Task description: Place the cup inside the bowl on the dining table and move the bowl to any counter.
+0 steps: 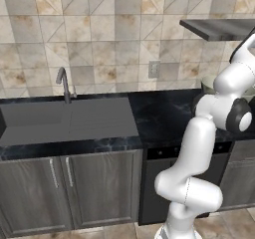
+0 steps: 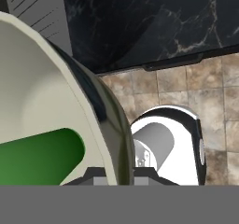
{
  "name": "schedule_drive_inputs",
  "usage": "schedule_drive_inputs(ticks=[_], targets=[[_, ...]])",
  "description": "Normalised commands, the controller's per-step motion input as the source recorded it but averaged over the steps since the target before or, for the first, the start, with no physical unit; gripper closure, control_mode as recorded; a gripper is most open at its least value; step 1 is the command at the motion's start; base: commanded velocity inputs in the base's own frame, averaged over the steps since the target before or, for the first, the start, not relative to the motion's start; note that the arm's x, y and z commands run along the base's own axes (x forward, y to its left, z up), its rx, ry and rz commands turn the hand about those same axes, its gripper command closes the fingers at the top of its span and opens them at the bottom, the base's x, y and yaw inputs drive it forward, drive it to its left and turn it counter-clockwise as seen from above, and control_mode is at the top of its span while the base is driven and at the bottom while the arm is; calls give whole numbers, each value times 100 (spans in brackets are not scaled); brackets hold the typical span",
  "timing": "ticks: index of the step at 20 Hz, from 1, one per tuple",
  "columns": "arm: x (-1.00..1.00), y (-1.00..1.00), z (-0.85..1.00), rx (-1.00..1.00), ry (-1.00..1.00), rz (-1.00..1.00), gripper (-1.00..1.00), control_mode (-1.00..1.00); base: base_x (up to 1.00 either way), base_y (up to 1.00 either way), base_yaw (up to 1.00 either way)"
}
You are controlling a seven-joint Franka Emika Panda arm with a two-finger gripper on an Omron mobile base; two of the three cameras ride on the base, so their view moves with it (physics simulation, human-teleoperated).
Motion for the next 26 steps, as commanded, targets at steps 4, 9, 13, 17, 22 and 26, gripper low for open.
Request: schedule_drive_inputs(ticks=[4,9,13,17,22,26], targets=[[0,0,0,0,0,0,100,-100,0,0,0],[0,0,-21,0,2,0,100,-100,0,0,0],[0,0,-40,0,0,0,100,-100,0,0,0],[0,0,-30,2,0,0,100,-100,0,0,0],[0,0,-15,5,0,0,100,-100,0,0,0],[14,0,-17,1,-2,-1,100,-100,0,0,0]])
